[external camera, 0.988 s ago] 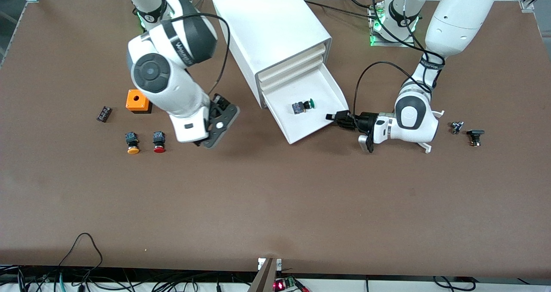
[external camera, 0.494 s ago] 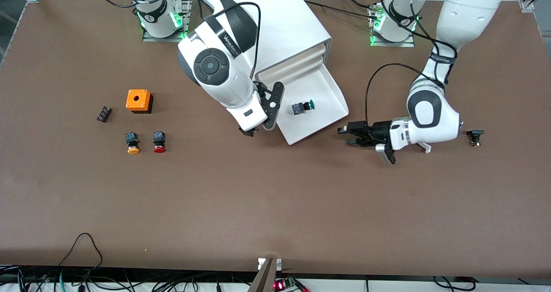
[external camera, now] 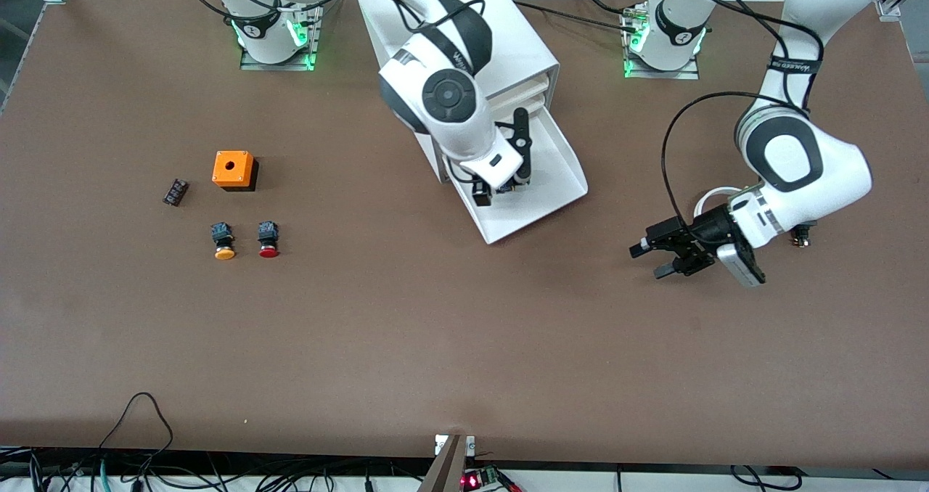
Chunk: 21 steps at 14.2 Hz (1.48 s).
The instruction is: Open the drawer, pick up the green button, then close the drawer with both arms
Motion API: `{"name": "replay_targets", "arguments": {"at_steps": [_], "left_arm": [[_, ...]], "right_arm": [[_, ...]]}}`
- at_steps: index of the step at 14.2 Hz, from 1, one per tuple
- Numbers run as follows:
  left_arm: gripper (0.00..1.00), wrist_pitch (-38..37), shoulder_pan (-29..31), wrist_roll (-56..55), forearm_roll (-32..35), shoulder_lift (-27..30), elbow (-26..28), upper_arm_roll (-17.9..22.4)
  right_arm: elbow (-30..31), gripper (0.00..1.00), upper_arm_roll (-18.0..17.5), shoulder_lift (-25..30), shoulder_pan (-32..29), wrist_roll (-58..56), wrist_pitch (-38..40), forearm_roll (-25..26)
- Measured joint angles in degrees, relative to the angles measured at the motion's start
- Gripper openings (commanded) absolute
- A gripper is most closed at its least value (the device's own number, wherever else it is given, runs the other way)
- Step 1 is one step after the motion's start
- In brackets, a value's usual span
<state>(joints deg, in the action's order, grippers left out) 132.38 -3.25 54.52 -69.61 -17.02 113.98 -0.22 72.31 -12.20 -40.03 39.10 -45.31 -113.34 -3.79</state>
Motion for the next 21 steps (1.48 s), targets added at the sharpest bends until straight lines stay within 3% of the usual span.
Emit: {"name": "replay_targets", "arguments": {"at_steps": [4, 10, 15, 21], "left_arm": [[1.00, -0.5, 4.7, -0.1, 17.1, 5.1, 0.0, 0.5], [1.00, -8.7, 5.9, -1.4, 38.4, 12.5, -2.4, 6.6], [1.00, -20.6, 5.6, -22.9, 56.3, 13.0, -12.5, 7.1], [1.00, -34.1, 4.7, -44.2, 65.1, 13.0, -20.7, 3.8]], "right_arm": [[-0.1, 1.00, 0.5, -2.0, 2.0, 0.0, -2.4, 1.5], [-0.2, 1.00, 1.0, -6.0, 2.5, -0.1, -6.0, 1.8], [-0.3, 1.00, 1.0, -7.1, 3.9, -0.1, -6.0, 3.0], [-0.3, 1.00, 1.1, -7.9, 4.2, -0.1, -6.0, 3.3]]}}
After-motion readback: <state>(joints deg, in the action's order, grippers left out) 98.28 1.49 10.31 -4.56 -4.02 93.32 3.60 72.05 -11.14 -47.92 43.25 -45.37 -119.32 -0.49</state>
